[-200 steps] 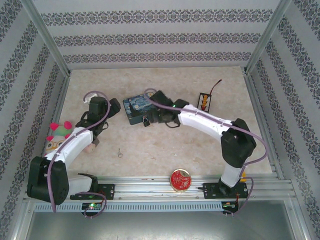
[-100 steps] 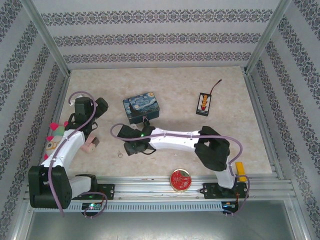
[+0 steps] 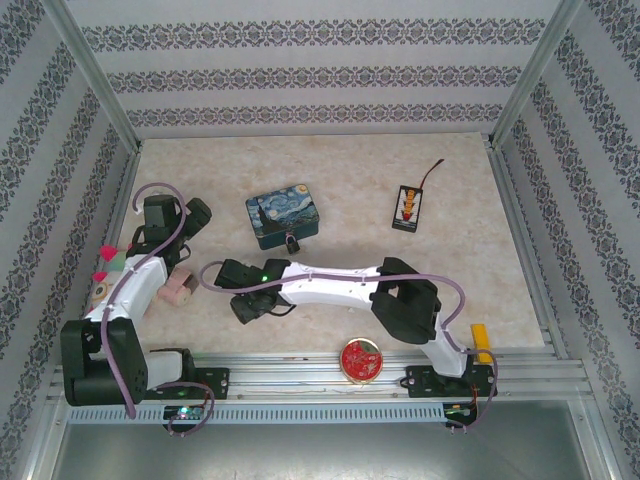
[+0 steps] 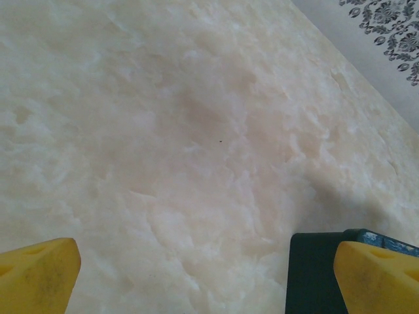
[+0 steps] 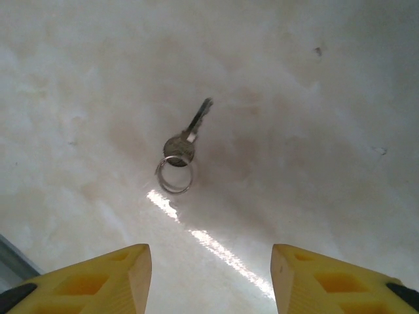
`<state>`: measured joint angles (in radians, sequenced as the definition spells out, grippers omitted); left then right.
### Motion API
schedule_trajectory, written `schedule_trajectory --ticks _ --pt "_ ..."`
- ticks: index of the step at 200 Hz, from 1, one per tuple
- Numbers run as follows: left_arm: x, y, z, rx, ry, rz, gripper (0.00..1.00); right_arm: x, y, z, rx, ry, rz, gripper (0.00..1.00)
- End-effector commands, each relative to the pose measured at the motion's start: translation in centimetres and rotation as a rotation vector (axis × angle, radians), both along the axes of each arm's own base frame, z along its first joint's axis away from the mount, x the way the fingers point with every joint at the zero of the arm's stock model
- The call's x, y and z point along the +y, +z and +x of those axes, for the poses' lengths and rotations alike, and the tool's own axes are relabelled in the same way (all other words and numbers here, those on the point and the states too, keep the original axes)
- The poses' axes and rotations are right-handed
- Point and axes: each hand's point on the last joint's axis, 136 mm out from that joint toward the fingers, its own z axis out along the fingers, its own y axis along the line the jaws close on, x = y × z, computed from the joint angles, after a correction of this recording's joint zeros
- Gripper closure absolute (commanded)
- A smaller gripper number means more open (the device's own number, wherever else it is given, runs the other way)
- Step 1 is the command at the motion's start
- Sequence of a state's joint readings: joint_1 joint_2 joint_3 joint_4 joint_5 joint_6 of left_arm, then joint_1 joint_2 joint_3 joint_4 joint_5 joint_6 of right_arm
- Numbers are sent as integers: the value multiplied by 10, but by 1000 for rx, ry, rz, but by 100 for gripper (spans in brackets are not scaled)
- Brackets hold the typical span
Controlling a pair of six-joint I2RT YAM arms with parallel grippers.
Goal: Unlock the padlock with the key
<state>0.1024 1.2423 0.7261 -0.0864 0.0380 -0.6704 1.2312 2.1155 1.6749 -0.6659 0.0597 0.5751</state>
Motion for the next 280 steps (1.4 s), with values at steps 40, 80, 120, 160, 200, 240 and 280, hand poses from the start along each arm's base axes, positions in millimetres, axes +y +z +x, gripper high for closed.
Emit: schedule_trajectory --ticks 40,80,120,160,200,240,280 --pt "14 6 6 -12 24 -8 1 15 -21 -13 21 125 -72 51" --pt "16 3 7 -16 24 -15 1 21 -30 1 27 102 -79 52" --pt "13 -1 10 -15 12 -30 1 21 -33 18 31 64 -65 53" --pt "14 0 10 -16 13 -22 1 29 -36 17 47 75 -52 53" --pt "15 0 9 -13 14 -19 1 30 -41 17 62 83 -64 53" --pt "14 0 8 -13 14 -25 1 26 -48 11 74 100 -95 54" --pt "14 2 6 -18 17 -24 1 26 -47 0 85 123 -109 54"
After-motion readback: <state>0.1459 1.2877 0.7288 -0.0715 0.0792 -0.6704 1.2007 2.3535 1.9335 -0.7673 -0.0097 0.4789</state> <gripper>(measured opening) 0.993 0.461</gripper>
